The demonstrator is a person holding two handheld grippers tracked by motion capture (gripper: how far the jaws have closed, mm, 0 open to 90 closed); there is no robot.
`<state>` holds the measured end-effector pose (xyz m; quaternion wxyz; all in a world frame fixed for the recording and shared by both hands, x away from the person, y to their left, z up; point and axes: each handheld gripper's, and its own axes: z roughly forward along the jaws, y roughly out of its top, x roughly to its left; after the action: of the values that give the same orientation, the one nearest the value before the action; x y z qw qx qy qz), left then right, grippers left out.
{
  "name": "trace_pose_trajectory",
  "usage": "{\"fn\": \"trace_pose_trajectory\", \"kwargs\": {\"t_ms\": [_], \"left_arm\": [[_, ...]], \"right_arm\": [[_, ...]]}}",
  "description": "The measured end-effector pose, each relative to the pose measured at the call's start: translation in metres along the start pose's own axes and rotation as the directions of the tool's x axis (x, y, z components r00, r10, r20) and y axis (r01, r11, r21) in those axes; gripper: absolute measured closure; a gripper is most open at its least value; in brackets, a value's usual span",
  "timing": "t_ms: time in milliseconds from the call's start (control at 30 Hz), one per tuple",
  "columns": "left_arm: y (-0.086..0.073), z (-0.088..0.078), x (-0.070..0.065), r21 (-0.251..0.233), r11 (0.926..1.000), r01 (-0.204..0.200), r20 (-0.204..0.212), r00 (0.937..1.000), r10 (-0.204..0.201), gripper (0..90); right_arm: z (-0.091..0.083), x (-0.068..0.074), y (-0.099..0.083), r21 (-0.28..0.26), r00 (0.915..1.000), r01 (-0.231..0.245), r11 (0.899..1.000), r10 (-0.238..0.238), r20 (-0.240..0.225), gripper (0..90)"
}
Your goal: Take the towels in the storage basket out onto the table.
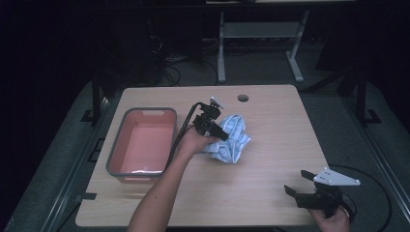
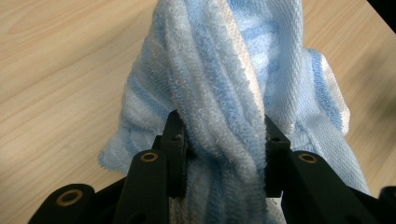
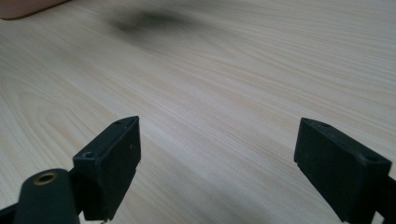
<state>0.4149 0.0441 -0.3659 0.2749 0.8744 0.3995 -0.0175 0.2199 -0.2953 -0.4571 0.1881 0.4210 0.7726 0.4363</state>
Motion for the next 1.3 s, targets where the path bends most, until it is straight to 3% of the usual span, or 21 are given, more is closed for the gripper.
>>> {"fn": "trace_pose_trajectory", "kwargs": {"t_ms": [400, 933, 1300], "left_arm": [[0.003, 0.019, -0.005, 0.001, 0.9999, -0.01, 0.032, 0.9994, 0.01, 63.1], [0.002, 0.034, -0.006, -0.021, 0.9994, 0.028, 0.057, 0.998, -0.027, 63.2], [0.005, 0.046, -0.008, -0.017, 0.9994, 0.031, 0.063, 0.9976, -0.03, 63.1]], "right_arm": [[-0.001, -0.002, -0.001, -0.006, 1.0, -0.003, 1.0, 0.003, 0.003, 14.1], [0.002, -0.002, -0.001, 0.002, 1.0, 0.005, 1.0, -0.005, -0.005, 14.2], [0.003, -0.003, -0.001, 0.005, 1.0, -0.003, 1.0, 0.003, -0.005, 14.1]]}}
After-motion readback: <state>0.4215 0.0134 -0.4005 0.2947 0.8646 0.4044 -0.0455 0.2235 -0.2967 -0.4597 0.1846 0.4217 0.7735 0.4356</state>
